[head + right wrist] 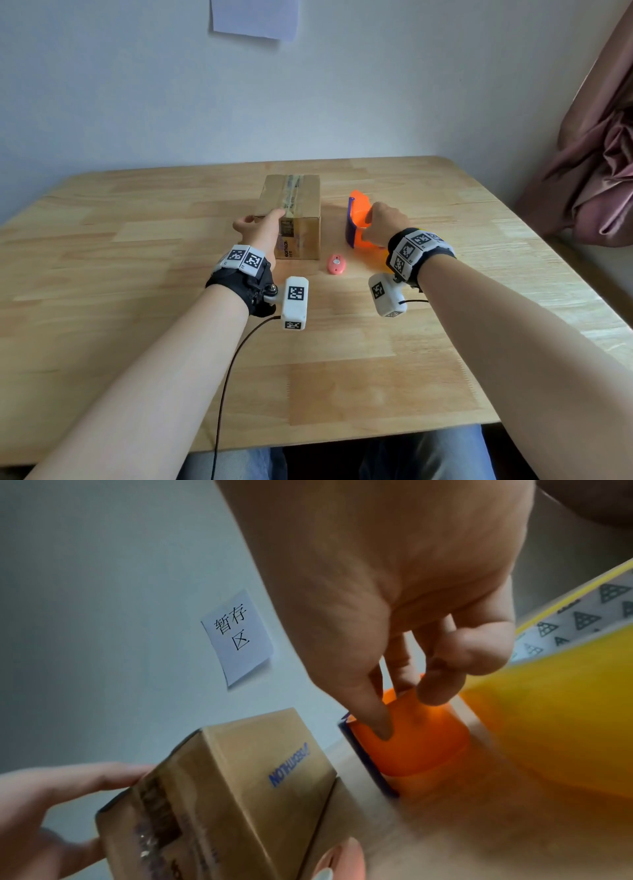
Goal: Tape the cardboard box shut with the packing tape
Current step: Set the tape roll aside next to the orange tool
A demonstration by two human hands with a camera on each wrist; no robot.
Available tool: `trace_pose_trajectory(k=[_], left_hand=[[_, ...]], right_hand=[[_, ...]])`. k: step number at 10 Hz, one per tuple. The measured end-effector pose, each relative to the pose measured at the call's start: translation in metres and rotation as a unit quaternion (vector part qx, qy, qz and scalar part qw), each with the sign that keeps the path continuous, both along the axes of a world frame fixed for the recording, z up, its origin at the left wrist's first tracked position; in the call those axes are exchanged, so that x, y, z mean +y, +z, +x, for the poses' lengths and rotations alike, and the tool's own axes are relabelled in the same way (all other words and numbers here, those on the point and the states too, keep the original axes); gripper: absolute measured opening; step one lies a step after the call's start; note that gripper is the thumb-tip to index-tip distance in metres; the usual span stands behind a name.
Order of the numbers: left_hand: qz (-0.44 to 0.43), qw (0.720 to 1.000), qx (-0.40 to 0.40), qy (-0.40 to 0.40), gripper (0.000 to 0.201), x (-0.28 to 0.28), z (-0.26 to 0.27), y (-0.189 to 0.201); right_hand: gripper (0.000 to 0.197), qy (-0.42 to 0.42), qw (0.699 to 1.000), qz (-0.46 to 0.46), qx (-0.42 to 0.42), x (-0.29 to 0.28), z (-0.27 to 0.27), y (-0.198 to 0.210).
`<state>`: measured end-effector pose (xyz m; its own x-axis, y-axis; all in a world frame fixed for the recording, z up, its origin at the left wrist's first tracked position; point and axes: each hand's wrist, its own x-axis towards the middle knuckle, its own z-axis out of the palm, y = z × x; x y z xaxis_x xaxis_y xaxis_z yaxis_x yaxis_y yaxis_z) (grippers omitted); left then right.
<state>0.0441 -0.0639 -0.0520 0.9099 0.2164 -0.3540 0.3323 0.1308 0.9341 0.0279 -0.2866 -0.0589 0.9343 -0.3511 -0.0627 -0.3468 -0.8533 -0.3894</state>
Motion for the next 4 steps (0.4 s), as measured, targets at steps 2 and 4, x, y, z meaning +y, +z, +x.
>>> trace_pose_trajectory(k=[2,4], left_hand=[[0.003,1.000,0.017,-0.006,0.068,-0.005,-0.008,0.004],[0.020,0.999,0.039,-0.003,0.092,-0.008,-0.016,0.018]], right_hand=[[0.028,-0.005,1.000,0.006,0.012,-0.007,-0.003,0.003],[0.034,0.009,0.999,0.044,0.002,-0.003,-0.009,0.020]])
